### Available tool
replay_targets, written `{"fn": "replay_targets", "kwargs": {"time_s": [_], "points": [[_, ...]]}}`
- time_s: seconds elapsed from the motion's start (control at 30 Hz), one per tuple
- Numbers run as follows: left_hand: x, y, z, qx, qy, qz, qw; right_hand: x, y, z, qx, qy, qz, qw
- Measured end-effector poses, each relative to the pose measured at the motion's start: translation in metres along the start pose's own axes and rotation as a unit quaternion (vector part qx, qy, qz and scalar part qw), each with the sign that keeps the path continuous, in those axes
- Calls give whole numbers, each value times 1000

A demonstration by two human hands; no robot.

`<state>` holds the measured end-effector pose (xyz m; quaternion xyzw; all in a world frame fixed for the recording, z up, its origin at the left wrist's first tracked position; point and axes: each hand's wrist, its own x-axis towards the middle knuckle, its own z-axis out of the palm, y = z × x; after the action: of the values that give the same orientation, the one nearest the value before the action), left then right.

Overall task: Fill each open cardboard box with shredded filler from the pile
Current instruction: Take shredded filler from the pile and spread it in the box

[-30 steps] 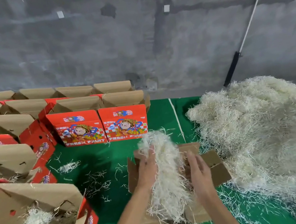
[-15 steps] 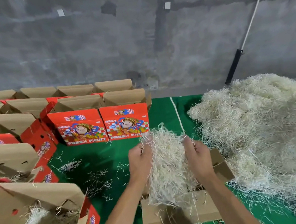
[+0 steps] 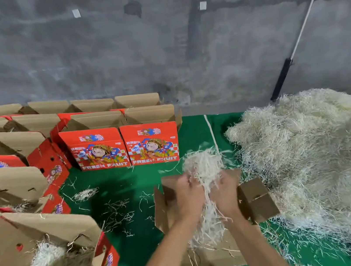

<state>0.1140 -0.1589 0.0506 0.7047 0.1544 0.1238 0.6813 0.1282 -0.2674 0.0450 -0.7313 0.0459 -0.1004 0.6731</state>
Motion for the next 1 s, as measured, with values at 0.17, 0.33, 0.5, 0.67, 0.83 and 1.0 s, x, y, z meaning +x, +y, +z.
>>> {"fn": "replay_targets", "kwargs": {"time_s": [0.17,0.33,0.5,0.67,0.83,1.0], "points": [[43,0,-49,-152,141,-43,977,27,-6,-48,0,98,26,995],[31,-7,-38,-66,65,-9,996,27,-12,-35,-10,54,-7,998],[55,3,-69,-205,141,-32,968,38,-9,-73,4,104,-4,995],[48,18,-36,-241,91,-147,955,13,-3,-32,-67,-69,91,991],[55,33,-25,-297,36,-231,926,-27,50,1,-143,-254,212,933],[41,20,-19,-310,31,-223,924,-36,69,36,4,-173,311,935]]}}
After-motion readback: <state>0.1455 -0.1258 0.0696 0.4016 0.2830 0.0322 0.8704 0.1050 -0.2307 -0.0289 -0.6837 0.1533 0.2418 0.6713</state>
